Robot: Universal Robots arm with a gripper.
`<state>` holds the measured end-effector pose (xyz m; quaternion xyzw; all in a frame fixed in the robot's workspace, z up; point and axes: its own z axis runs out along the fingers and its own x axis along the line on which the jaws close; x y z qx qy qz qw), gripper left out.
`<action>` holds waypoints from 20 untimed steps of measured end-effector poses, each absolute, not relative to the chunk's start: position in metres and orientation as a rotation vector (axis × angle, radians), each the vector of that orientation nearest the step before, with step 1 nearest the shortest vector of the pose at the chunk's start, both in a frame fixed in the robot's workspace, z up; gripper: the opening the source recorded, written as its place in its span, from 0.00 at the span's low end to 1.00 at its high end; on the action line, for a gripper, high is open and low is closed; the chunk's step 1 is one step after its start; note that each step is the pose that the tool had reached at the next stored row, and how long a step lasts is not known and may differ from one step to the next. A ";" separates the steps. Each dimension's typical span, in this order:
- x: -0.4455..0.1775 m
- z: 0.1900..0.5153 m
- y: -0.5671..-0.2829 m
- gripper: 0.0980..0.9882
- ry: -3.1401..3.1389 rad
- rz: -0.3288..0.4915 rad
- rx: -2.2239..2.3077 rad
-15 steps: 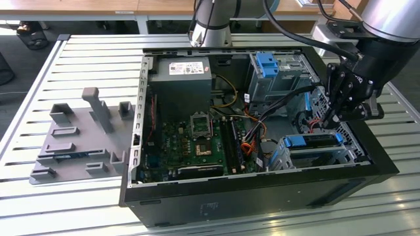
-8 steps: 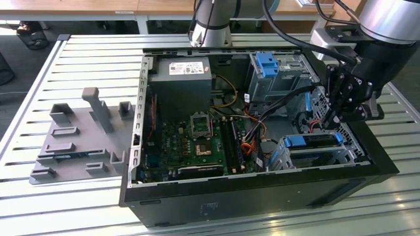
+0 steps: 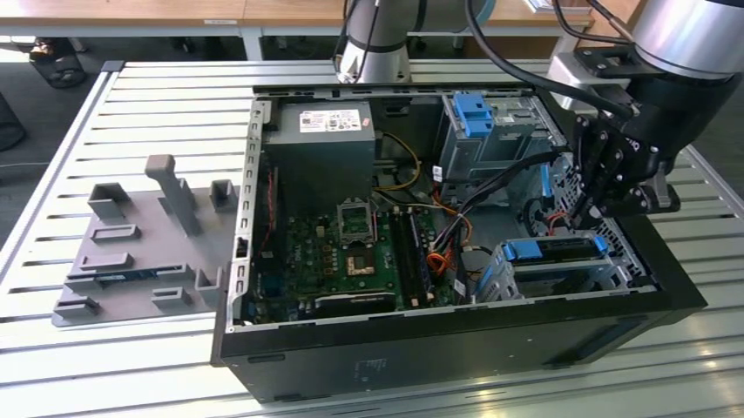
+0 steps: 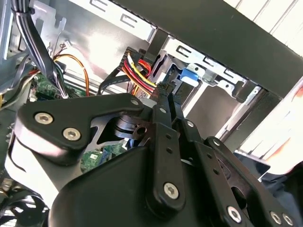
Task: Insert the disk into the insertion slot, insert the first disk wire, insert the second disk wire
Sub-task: 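Insert the first disk wire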
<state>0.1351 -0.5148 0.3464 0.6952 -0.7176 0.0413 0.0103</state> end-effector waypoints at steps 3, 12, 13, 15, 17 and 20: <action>0.134 0.346 -0.515 0.07 -2.226 0.131 2.188; 0.128 0.343 -0.520 0.07 -2.228 0.136 2.190; 0.128 0.342 -0.520 0.07 -2.228 0.136 2.191; 0.128 0.341 -0.520 0.07 -2.219 0.139 2.203; 0.128 0.340 -0.520 0.07 -2.200 0.147 2.229; 0.128 0.339 -0.520 0.07 -2.200 0.157 2.239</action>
